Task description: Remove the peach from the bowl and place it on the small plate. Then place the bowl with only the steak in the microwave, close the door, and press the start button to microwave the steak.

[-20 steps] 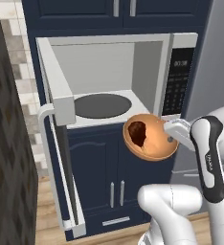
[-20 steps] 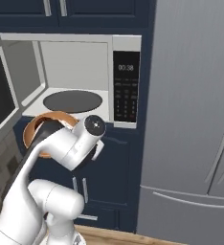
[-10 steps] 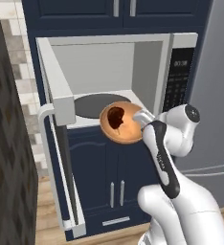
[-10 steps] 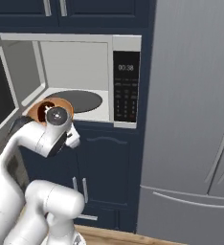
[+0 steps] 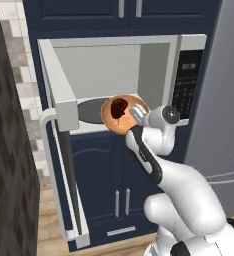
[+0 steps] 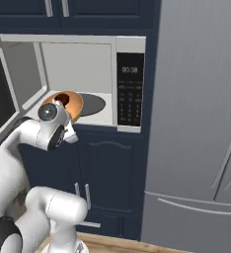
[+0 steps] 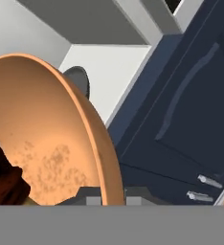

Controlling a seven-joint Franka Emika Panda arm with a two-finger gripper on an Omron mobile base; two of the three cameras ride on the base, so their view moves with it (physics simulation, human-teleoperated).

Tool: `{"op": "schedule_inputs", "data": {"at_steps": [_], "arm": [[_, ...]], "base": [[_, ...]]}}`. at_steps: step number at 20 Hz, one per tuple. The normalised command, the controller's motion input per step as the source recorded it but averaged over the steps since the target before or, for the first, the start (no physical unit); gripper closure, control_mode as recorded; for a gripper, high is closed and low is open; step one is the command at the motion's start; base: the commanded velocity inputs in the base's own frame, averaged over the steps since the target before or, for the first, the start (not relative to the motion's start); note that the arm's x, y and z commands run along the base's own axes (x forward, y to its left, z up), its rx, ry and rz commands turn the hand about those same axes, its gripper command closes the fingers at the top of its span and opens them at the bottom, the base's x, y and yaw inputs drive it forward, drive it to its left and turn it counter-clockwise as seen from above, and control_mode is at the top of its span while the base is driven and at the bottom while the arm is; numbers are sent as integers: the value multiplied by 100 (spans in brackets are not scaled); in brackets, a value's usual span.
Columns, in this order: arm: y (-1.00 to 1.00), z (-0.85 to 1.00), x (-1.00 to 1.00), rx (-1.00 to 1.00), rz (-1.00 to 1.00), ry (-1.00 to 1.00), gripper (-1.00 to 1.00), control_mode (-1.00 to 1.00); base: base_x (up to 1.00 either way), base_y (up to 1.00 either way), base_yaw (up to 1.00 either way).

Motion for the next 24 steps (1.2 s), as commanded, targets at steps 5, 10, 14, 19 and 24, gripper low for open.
{"op": "schedule_inputs", "data": {"at_steps": [5, 10, 14, 19, 24], "arm": [[12, 5, 80, 7, -5, 4, 100, -100], [17, 0, 90, 5, 0, 11, 100, -100], [0, -6, 74, 1, 1, 15, 100, -100], [2, -25, 65, 0, 1, 5, 100, -100], [22, -32, 61, 0, 5, 7, 100, -100]], "base": [[0, 0, 0], [0, 0, 0], [0, 0, 0], [0, 0, 0], [0, 0, 0]]}}
